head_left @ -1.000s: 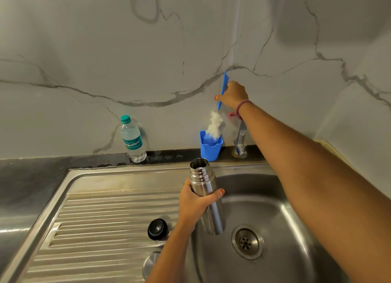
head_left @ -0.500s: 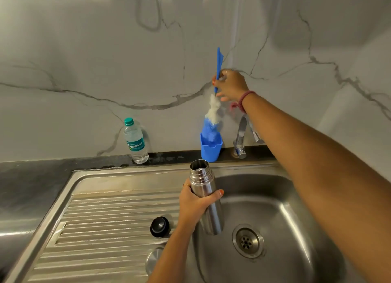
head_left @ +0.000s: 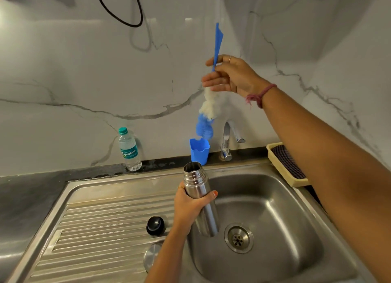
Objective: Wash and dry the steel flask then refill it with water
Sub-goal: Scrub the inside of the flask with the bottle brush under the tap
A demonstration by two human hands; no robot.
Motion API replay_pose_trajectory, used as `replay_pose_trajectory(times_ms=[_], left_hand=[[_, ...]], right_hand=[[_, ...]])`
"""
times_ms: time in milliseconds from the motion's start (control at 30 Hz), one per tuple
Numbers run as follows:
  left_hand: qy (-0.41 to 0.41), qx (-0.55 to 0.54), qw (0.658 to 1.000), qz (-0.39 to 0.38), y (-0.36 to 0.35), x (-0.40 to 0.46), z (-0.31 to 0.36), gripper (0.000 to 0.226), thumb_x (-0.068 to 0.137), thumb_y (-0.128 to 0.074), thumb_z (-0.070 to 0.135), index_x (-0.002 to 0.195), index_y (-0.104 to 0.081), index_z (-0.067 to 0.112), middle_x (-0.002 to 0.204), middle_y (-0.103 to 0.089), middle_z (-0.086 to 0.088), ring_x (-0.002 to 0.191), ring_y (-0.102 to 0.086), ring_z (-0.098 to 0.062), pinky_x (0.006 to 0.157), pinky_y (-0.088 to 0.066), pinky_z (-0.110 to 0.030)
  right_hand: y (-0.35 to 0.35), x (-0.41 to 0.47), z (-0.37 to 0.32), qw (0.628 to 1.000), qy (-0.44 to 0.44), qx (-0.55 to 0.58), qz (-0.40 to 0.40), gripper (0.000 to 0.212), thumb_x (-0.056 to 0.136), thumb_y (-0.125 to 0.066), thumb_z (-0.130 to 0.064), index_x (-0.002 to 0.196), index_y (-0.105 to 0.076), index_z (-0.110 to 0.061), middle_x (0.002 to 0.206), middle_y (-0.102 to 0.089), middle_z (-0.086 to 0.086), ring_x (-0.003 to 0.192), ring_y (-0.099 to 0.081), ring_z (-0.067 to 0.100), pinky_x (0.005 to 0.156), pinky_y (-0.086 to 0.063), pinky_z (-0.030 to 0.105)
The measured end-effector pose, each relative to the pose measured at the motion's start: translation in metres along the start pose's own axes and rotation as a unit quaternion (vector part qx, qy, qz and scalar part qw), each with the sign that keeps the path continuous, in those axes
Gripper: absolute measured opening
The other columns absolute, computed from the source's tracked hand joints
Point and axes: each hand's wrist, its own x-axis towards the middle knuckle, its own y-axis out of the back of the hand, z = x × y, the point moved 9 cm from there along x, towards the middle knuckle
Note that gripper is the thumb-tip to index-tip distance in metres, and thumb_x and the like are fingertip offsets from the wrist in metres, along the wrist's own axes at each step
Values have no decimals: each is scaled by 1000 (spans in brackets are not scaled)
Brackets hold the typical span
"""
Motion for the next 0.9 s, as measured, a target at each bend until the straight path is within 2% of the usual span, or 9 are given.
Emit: replay_pose_trajectory(times_ms=[100, 200, 267, 400, 533, 633, 700, 800, 900], left_hand=[[-5, 2, 1000, -9, 3, -6, 0, 60, 62, -94, 22, 109, -56, 27, 101, -68, 0, 87, -68, -12, 63, -52, -17], [-11, 5, 1000, -17, 6, -11, -1, 61, 62, -93, 21, 110, -55, 26, 101, -67, 1, 88, -67, -12, 63, -51, -17], [-16, 5, 1000, -23, 7, -14, -2, 62, 62, -93, 21, 110, -54, 28, 101, -67, 3, 87, -67, -10, 63, -51, -17], [-20, 4, 999, -30, 11, -16, -11, 63, 60, -95, 19, 110, -57, 23, 97, -69, -1, 80, -69, -10, 65, -54, -20], [-15, 13, 999, -43, 8, -16, -20, 67, 59, -95, 21, 113, -57, 23, 101, -70, -2, 88, -70, -15, 73, -58, -29], [-15, 25, 999, -45, 4, -14, -25, 67, 58, -96, 24, 113, -56, 25, 102, -71, 0, 89, -70, -14, 76, -59, -31], [-14, 33, 999, -41, 0, -12, -25, 66, 59, -95, 23, 110, -54, 29, 102, -69, 2, 90, -69, -14, 73, -57, -28], [-9, 42, 998, -37, -9, -7, -26, 68, 60, -94, 22, 112, -52, 29, 103, -67, 4, 92, -66, -13, 71, -52, -24], [-1, 57, 998, -34, -20, -1, -30, 73, 58, -95, 28, 117, -52, 26, 104, -66, 6, 94, -66, -11, 73, -51, -25]], right_hand=[[-1, -31, 11, 994, -61, 84, -23, 43, 100, -27, -25, 105, -63, -2, 100, -71, 23, 96, -70, 33, 77, -59, 32], [3, -62, 24, 992, -114, 61, -11, 59, 99, -33, -50, 95, -66, -1, 90, -73, 22, 84, -72, 30, 67, -60, 29], [8, -82, 35, 990, -144, 13, -6, 61, 93, -42, -58, 84, -68, -4, 84, -73, 21, 74, -73, 27, 58, -60, 26], [15, -126, 66, 973, -224, -5, -49, 48, 95, -50, -39, 74, -75, -3, 82, -72, 24, 66, -73, 27, 50, -58, 25], [29, -176, 102, 940, -310, -85, -110, 29, 92, -56, -17, 100, -67, 9, 90, -71, 25, 70, -73, 26, 56, -59, 23], [51, -204, 138, 918, -356, -137, -106, 24, 87, -64, -12, 102, -67, 7, 95, -71, 25, 78, -73, 26, 61, -58, 20], [66, -217, 161, 915, -366, -149, -81, 24, 82, -69, -9, 101, -67, 3, 93, -71, 25, 74, -72, 23, 62, -59, 21], [88, -236, 191, 920, -362, -147, -22, 39, 85, -64, 2, 122, -54, -6, 85, -72, 22, 63, -69, 19, 52, -56, 22], [105, -254, 215, 929, -339, -152, 6, 55, 91, -57, 0, 142, -36, -6, 79, -71, 12, 49, -57, 7, 47, -47, 18]])
